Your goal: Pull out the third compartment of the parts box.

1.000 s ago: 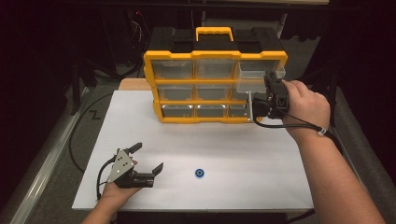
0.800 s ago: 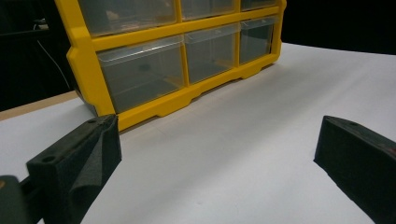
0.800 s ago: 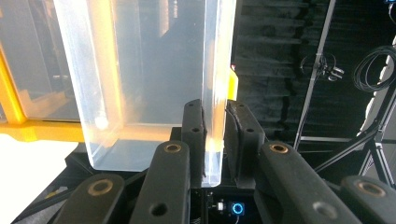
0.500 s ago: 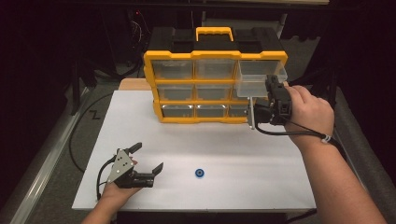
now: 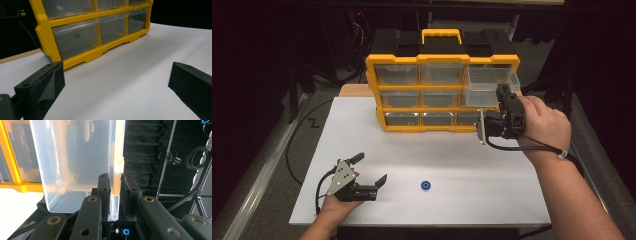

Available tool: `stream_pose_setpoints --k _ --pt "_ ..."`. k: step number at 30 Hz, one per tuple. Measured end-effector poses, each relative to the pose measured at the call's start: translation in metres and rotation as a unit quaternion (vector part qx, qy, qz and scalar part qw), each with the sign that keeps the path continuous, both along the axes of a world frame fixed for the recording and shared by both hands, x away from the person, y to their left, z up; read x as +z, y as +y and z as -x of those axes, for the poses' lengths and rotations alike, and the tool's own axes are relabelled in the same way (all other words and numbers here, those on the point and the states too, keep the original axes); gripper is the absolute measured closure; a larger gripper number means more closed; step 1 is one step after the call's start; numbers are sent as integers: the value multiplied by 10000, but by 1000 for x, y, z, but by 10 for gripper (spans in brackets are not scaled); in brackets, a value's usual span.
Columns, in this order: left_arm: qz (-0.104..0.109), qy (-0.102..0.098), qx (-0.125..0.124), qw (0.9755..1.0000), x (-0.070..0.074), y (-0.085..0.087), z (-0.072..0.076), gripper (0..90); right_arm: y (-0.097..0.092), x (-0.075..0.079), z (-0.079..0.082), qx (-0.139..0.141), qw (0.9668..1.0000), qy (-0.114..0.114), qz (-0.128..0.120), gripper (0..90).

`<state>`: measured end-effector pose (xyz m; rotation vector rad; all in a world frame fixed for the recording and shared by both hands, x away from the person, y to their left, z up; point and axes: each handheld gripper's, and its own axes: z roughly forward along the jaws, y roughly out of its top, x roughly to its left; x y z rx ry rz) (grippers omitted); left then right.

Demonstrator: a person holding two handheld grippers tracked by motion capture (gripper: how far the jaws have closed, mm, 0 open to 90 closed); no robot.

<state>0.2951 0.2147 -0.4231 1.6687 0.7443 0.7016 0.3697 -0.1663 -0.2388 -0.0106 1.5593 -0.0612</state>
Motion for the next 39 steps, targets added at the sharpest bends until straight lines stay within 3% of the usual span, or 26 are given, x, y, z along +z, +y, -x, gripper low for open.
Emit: stream_pose_setpoints --k 39 --pt "-3 -4 -11 10000 0 -1 0 12 -4 -8 5 47 10000 -69 -41 797"
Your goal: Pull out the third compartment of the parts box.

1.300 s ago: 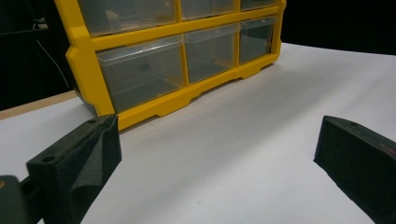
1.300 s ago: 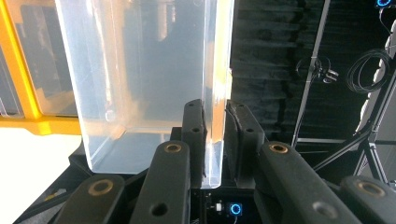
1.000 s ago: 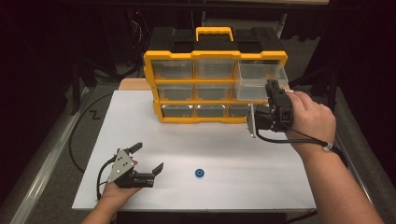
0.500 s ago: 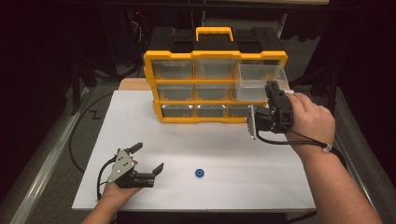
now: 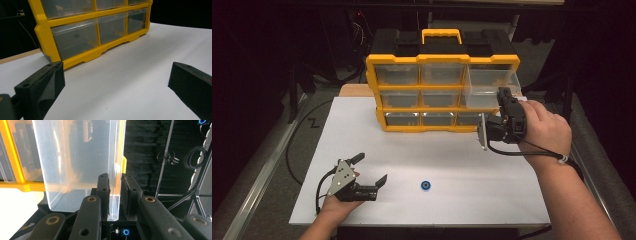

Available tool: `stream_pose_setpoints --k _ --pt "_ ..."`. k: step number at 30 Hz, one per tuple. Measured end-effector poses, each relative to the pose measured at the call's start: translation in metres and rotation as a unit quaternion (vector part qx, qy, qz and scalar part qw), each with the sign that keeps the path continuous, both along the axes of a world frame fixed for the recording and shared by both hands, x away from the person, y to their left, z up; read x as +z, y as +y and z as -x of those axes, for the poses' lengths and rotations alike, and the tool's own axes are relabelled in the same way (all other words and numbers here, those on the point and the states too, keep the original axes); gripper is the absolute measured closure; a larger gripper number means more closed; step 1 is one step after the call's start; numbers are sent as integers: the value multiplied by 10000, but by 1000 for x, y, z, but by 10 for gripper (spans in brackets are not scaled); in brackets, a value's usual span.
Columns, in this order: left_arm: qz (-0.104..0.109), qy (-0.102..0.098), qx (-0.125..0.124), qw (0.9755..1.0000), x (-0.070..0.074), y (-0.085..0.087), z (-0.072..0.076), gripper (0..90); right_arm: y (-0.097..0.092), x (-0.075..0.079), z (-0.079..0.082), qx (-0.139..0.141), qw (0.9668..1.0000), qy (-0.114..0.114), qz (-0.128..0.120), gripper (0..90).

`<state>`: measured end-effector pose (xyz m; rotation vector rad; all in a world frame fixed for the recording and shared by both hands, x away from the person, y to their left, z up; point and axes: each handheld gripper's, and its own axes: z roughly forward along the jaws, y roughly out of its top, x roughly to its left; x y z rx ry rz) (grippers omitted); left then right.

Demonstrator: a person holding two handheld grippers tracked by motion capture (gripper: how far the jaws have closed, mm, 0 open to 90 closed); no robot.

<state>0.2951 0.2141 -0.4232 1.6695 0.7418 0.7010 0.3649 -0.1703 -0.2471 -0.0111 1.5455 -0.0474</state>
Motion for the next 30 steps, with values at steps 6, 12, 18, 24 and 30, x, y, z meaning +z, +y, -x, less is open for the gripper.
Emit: stream_pose_setpoints --k 6,12,18,24,30 --pt "-9 8 1 10000 0 0 0 12 1 2 2 21 10000 39 -23 720" --pt "5 1 7 10000 0 0 0 12 2 1 7 63 9999 38 -149 660" --pt "-5 -1 2 10000 0 0 0 12 2 -6 12 127 9996 136 -229 604" --pt "-2 -1 3 10000 0 0 0 12 2 -15 16 145 9993 199 -274 564" --pt "-10 4 0 10000 0 0 0 12 2 -29 19 200 9991 269 -277 520"
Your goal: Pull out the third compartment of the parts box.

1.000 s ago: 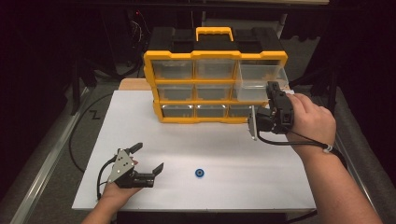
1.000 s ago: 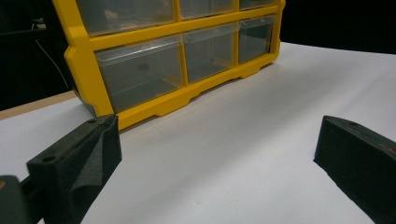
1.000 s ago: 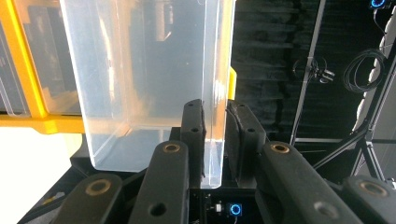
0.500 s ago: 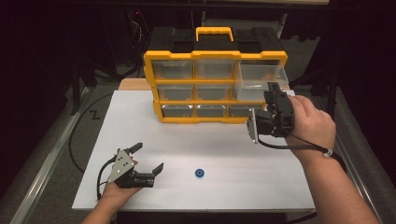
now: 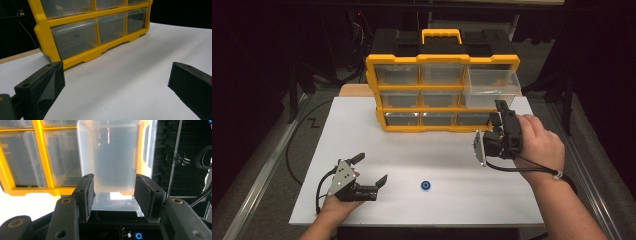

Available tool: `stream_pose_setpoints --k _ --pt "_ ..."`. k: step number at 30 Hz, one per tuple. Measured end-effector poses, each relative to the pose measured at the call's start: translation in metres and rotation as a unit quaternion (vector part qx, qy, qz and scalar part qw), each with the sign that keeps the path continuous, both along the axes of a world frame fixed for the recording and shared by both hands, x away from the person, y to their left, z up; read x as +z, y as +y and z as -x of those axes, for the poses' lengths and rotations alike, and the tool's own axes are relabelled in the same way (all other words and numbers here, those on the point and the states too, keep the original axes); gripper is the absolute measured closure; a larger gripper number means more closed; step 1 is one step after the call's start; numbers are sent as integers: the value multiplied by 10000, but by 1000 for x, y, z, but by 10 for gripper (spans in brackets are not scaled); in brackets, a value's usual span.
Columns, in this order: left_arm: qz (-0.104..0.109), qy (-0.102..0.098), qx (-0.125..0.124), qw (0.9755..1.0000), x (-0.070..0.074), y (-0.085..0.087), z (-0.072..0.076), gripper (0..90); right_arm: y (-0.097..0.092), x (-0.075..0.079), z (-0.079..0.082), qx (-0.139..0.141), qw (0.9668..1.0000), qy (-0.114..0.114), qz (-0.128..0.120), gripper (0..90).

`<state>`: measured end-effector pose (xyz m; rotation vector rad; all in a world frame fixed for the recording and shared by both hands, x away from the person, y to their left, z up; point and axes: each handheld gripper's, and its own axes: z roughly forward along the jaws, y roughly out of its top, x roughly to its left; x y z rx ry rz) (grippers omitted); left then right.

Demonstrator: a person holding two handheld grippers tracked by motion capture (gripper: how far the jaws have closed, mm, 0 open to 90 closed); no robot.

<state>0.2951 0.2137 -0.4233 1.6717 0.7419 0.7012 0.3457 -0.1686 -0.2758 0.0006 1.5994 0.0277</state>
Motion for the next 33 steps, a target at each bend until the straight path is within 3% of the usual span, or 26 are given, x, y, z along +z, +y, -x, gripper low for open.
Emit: stream_pose_setpoints --k 14,33 --pt "0 4 0 10000 0 0 0 12 -3 -40 7 -18 9995 315 -21 434" --pt "-6 -5 -17 10000 0 0 0 14 -7 -96 13 47 9986 527 -37 411"
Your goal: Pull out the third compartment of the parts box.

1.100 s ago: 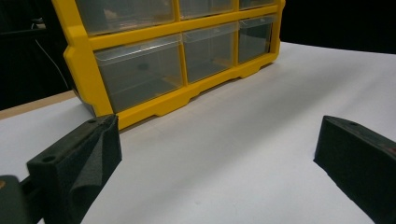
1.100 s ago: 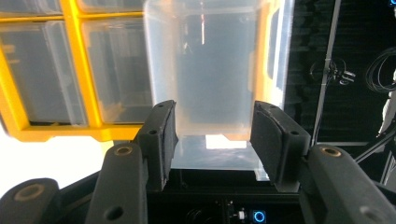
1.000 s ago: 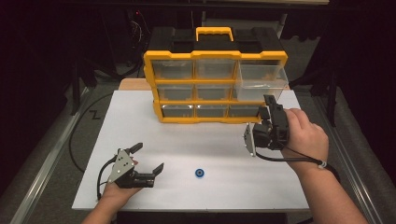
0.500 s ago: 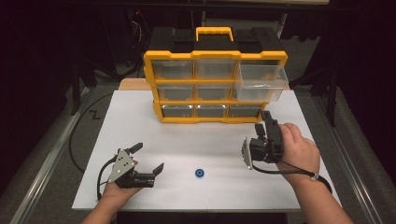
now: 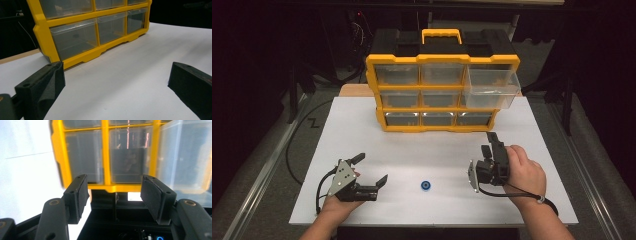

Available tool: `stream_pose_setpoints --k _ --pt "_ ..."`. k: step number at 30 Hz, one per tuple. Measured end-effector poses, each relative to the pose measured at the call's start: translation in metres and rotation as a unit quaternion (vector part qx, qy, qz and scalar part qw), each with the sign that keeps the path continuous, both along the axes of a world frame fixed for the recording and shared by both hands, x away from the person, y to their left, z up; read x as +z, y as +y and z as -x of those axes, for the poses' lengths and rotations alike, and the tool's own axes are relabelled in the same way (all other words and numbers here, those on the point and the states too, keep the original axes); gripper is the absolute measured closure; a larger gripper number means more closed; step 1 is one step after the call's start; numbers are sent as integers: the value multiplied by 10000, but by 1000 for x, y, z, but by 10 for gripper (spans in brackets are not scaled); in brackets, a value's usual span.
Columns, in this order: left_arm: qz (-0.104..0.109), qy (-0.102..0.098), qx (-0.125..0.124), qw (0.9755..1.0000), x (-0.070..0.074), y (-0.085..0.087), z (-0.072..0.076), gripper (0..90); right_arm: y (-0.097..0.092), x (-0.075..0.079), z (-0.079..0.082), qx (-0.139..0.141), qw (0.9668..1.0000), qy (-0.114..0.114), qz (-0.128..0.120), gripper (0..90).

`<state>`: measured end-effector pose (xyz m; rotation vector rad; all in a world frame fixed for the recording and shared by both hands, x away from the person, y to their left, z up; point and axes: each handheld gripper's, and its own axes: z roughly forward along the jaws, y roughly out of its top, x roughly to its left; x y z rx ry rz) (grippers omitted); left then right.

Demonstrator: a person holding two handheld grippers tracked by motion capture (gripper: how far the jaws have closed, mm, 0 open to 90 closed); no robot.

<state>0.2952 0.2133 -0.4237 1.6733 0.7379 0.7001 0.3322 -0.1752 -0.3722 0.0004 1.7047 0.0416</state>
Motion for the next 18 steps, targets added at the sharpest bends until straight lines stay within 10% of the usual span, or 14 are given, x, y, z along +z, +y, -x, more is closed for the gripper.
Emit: stream_pose_setpoints --k 18 --pt "-2 2 4 10000 -1 0 -1 14 -3 -51 5 -37 9995 316 -76 402"
